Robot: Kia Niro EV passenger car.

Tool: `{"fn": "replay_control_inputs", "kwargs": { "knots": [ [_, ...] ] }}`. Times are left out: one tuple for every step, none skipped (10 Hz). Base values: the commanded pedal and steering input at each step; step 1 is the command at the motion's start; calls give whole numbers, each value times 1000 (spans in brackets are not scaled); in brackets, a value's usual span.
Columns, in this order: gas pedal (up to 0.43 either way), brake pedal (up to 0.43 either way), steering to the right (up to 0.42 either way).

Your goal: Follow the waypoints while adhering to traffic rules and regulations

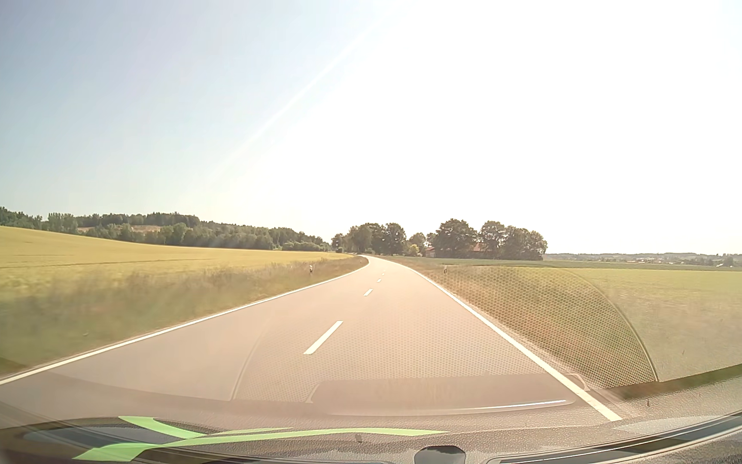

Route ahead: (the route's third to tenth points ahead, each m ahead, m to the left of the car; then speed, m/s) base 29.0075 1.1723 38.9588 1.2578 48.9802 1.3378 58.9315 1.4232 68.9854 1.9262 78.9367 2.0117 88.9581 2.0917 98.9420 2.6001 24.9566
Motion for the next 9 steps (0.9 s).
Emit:
{"fn": "replay_control_inputs", "kwargs": {
  "knots": [
    [220, 0, -1],
    [228, 0, -1],
    [228, 0, -1],
    [209, 0, -1],
    [209, 0, -1],
    [209, 0, -1],
    [209, 0, -1],
    [209, 0, -1],
    [209, 0, -1]
  ]
}}
